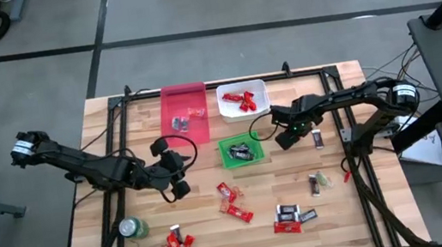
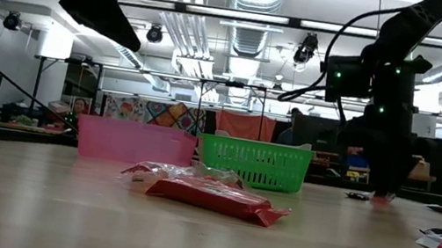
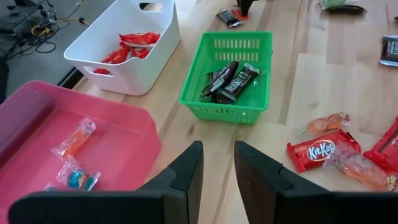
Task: Sort candy
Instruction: Put the orange gummy candy into the red bin
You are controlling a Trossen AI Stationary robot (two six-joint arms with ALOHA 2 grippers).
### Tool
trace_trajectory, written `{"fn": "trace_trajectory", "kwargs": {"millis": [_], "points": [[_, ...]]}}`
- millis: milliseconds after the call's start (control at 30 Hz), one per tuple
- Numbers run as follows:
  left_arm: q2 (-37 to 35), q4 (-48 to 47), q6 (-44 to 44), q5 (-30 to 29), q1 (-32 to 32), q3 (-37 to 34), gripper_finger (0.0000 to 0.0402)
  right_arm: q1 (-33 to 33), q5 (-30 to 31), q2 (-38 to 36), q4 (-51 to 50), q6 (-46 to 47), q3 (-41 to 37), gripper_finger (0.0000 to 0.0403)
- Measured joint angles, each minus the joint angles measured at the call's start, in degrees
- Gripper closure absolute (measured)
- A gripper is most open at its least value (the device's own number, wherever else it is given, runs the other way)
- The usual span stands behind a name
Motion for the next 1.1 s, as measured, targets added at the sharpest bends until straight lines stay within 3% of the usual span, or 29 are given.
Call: {"fn": "trace_trajectory", "kwargs": {"millis": [167,333,567,900,1033,1100], "points": [[0.0,-0.04,-1.16,0.04,0.0,0.0,0.0326,0.0,0.18,-0.25,-0.1,-3.14,-0.04,0.0386],[0.0,-1.23,-2.67,0.77,-0.04,0.0,0.0326,0.0,-0.14,-2.27,-4.17,-4.92,0.54,0.0394],[0.04,-1.27,-5.75,6.45,-0.28,0.0,0.0326,0.96,-0.18,-10.36,-7.41,-6.23,3.23,0.0394],[0.04,-1.18,-9.95,6.47,-0.28,0.0,0.0326,3.52,-0.38,-17.79,8.67,-10.32,5.05,0.0394],[0.04,-1.14,-12.72,6.49,-0.28,0.0,0.0326,3.5,-0.39,-16.87,5.91,-7.88,5.05,0.0394],[0.04,-1.16,-14.24,6.56,-0.28,0.0,0.0326,3.52,-0.46,-15.43,-1.16,-3.67,5.04,0.0394]]}}
